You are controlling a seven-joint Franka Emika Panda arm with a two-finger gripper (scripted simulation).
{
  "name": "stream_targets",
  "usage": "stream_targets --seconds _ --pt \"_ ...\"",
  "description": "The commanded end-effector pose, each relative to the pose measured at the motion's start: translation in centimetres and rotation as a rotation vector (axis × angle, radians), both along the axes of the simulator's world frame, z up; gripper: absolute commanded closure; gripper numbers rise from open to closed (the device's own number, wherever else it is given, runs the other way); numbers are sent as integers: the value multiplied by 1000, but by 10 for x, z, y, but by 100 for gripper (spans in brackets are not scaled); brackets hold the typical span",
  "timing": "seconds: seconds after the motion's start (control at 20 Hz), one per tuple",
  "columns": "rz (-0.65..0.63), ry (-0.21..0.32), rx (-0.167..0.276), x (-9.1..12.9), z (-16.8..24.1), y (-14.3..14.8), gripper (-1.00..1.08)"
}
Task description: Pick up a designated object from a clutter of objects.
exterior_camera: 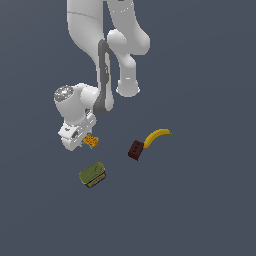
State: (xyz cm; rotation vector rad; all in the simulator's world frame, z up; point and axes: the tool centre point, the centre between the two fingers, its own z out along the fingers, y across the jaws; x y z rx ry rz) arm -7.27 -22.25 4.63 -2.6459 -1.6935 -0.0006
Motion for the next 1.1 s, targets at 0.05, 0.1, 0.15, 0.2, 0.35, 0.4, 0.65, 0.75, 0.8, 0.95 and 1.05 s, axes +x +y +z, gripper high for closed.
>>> stream_targets --seconds 0.05,0.1,0.15,0.2,0.35,0.4,0.65,0.75,0.8,0.95,1.05 --pt "0 -1 -1 -1 22 2 108" --pt "0 -1 0 -2 29 2 108" --pt "0 -1 0 -3 37 3 108" --pt "0 -1 0 -3 45 4 108" --pt "0 -1 0 -6 72 6 108" --pt "-1 -1 0 -7 82 7 108" --pt "-1 0 -1 -11 134 11 108" --pt "-1 0 -1 -12 155 12 108" --pt "-1 0 -2 -13 165 13 108" --pt "-1 1 -2 -15 195 15 108" --pt "-1 1 -2 -16 215 17 108"
